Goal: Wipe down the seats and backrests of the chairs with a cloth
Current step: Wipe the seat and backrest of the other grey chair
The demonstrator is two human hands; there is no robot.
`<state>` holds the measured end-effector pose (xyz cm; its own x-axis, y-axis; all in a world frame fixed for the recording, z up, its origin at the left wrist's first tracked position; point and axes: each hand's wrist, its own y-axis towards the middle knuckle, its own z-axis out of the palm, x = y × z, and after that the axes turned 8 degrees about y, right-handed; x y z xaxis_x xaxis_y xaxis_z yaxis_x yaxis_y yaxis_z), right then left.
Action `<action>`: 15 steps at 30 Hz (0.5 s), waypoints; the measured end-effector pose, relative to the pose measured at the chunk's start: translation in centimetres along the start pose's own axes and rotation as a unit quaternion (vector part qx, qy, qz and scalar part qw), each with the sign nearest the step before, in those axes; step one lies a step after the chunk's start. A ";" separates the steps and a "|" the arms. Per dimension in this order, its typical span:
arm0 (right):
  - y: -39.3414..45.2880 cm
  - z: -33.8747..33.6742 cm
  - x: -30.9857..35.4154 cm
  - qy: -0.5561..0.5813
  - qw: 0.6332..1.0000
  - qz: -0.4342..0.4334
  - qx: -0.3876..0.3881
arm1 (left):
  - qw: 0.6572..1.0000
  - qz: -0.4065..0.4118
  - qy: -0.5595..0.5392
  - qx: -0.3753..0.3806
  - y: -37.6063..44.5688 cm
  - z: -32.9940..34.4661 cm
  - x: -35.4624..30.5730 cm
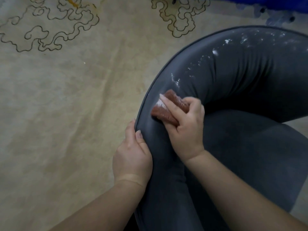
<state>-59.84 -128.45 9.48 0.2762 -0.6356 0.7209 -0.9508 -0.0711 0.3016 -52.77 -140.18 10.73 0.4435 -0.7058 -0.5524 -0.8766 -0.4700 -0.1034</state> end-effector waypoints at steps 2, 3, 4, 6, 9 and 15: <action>3.1 0.3 -0.8 -0.019 0.999 0.018 -0.024 | 1.000 -0.003 -0.001 -0.002 0.0 0.0 0.1; 4.7 0.4 -1.0 -0.023 0.998 0.034 -0.042 | 1.000 -0.005 -0.004 -0.001 0.0 0.0 0.1; 6.1 0.5 -1.2 -0.022 0.997 0.051 -0.060 | 1.000 -0.006 -0.006 -0.001 0.0 0.0 0.1; 6.6 0.7 -1.0 -0.013 0.994 0.073 -0.082 | 1.000 -0.009 -0.005 0.003 0.0 0.0 0.1; 2.0 0.7 0.1 0.006 0.996 0.059 -0.069 | 1.000 -0.015 -0.002 0.003 0.0 -0.1 0.1; 3.0 -0.7 -0.5 -0.042 0.999 0.032 -0.014 | 1.000 -0.020 -0.007 -0.001 0.0 0.0 0.0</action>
<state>-62.70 -127.86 10.44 0.2016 -0.7001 0.6850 -0.9614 -0.0076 0.2752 -52.77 -140.16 10.73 0.4750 -0.6792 -0.5596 -0.8580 -0.4987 -0.1230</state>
